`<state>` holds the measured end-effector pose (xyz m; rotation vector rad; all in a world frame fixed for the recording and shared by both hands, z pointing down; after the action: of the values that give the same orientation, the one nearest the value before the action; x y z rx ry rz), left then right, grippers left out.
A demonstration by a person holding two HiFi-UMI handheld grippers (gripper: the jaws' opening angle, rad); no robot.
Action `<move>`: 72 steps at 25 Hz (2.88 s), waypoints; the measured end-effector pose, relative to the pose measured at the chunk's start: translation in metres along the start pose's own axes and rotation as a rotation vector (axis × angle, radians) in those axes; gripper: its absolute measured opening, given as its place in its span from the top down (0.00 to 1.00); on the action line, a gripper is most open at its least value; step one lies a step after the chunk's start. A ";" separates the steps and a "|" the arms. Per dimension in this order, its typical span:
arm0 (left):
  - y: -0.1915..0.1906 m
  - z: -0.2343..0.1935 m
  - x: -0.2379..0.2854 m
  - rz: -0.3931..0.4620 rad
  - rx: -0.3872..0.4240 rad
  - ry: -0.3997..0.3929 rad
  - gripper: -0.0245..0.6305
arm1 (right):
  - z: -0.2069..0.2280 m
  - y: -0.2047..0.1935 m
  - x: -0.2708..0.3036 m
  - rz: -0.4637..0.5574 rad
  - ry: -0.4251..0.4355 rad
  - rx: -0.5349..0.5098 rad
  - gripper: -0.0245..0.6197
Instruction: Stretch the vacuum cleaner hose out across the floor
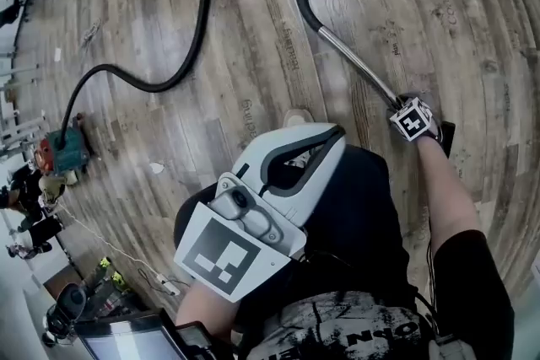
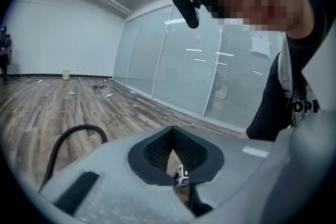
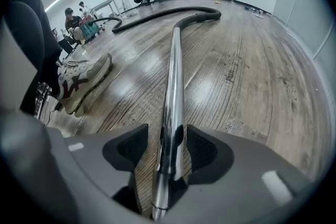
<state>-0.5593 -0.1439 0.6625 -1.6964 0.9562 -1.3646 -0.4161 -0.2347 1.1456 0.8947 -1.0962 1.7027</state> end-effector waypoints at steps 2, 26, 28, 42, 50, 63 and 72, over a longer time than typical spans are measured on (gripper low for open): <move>-0.009 -0.001 -0.003 -0.022 0.002 0.025 0.96 | 0.004 -0.006 0.013 -0.027 0.008 0.017 0.59; -0.066 -0.003 0.064 -0.090 -0.117 -0.016 0.93 | -0.004 0.005 -0.067 0.126 -0.022 0.091 0.73; -0.075 -0.003 0.071 -0.107 -0.117 -0.020 0.93 | -0.001 -0.003 -0.064 0.114 -0.016 0.111 0.73; -0.304 -0.025 0.224 -0.460 -0.777 -0.037 0.51 | -0.017 0.002 -0.092 0.103 -0.015 0.161 0.73; -0.322 -0.011 0.289 -0.362 -1.103 -0.068 0.46 | -0.020 0.013 -0.119 0.096 -0.029 0.146 0.73; -0.320 0.000 0.310 -0.280 -1.371 -0.031 0.69 | -0.017 0.013 -0.129 0.096 -0.074 0.105 0.71; -0.289 0.023 0.308 -0.243 -1.348 -0.047 0.71 | -0.006 -0.003 -0.113 -0.035 -0.101 0.067 0.70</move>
<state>-0.4610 -0.2881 1.0482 -2.8318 1.9100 -0.7355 -0.3756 -0.2615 1.0430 1.0469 -1.0884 1.6892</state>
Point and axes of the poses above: the fingertips, and each gripper's own axes: x forward along the fingers, z to its right, y out of its top, the point moved 4 cm from there along -x, backward along the fingers, and after that the axes turned 10 degrees about y, right-handed, at the moved point
